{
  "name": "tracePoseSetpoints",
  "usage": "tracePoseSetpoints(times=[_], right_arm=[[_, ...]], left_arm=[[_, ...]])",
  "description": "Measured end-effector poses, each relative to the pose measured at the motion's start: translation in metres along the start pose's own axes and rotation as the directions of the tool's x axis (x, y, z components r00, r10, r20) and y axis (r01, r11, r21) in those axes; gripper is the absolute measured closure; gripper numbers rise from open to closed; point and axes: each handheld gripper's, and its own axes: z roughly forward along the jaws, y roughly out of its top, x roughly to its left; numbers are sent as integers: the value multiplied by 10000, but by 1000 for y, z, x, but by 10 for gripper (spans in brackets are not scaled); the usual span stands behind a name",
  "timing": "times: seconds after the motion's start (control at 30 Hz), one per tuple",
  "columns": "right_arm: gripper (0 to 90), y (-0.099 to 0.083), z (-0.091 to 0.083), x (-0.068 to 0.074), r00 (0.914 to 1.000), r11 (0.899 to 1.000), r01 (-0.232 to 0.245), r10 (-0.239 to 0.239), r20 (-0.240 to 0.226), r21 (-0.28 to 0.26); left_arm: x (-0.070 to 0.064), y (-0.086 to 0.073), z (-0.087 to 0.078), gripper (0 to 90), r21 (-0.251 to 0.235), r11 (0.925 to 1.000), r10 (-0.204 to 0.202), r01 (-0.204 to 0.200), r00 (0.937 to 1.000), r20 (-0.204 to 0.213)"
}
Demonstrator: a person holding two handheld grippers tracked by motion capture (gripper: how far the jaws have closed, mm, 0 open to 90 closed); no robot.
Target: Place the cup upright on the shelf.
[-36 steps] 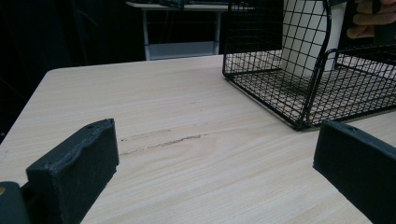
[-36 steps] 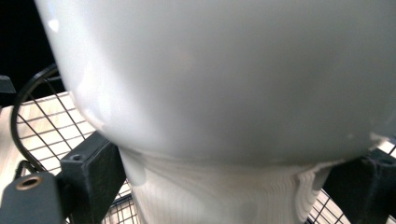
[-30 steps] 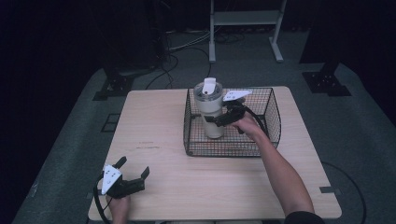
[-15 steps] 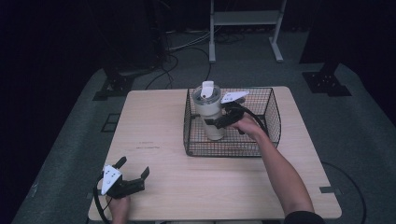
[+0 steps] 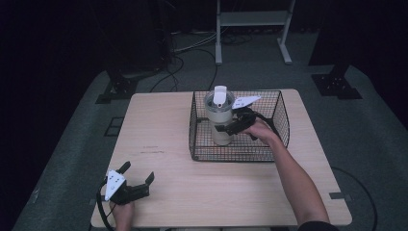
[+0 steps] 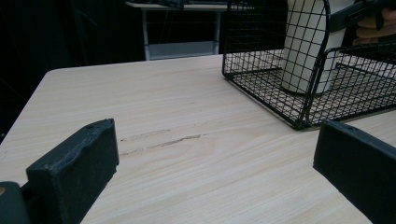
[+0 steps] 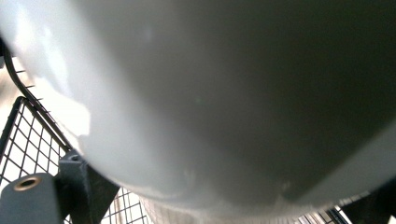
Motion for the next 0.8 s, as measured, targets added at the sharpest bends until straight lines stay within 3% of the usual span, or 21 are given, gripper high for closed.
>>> tracePoseSetpoints(times=[0.8], right_arm=[[87, 1, -9, 5, 9996, 9992, -79, 69, 256, 395]], left_arm=[[0, 0, 1, 0, 5, 10000, -3, 3, 10000, -40]])
